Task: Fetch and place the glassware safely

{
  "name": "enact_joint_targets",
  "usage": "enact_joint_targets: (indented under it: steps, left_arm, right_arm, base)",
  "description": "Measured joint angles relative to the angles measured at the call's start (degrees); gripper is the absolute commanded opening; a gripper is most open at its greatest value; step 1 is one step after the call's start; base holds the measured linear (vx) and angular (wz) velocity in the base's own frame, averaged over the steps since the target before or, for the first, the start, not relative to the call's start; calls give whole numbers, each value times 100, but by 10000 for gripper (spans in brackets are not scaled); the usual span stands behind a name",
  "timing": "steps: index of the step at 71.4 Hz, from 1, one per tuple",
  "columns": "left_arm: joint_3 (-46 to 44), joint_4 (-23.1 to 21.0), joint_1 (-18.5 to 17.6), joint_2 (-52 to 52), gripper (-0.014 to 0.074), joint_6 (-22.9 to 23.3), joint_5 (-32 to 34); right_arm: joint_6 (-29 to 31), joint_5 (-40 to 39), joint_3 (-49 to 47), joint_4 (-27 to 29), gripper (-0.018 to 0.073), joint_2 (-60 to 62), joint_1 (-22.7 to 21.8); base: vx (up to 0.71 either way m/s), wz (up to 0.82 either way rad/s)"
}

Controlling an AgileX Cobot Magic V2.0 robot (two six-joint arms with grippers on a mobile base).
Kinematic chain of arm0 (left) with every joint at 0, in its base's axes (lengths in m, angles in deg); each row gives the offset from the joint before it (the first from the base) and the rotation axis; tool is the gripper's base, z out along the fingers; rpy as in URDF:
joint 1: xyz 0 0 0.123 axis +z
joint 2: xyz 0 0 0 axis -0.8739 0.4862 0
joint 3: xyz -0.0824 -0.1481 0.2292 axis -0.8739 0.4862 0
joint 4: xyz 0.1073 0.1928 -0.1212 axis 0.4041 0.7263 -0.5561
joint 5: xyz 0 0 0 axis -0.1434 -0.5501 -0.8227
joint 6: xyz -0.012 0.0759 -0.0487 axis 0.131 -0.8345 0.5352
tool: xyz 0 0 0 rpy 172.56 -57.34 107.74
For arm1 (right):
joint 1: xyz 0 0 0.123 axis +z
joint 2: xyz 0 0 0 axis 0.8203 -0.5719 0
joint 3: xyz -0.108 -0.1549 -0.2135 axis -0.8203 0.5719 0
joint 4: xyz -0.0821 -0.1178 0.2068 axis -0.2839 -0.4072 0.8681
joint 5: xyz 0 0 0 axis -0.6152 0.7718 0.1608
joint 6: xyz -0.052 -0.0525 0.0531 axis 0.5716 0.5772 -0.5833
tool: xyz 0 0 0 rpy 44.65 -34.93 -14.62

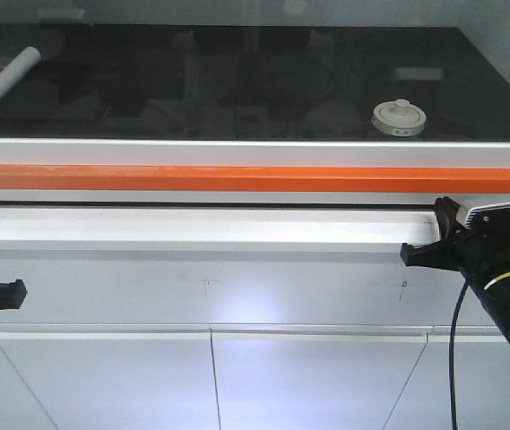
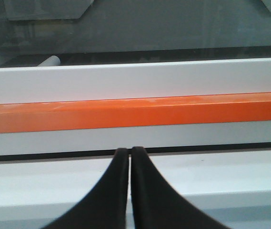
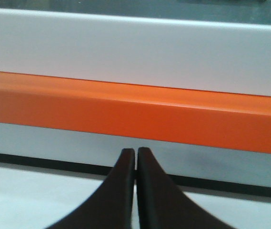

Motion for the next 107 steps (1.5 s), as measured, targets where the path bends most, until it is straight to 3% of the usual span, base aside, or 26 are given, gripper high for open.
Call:
enact_joint_targets:
  steps: [69,107]
  left_arm:
    - [0,0,0,19,-7,-18,40]
    - [-1161,0,0,1503,-7,-19,51]
  right_arm:
    - [10,303,-639,288,-1,-338,0]
    - [10,303,-643,288,-1,-338,0]
  base:
    - [0,0]
    - [0,0]
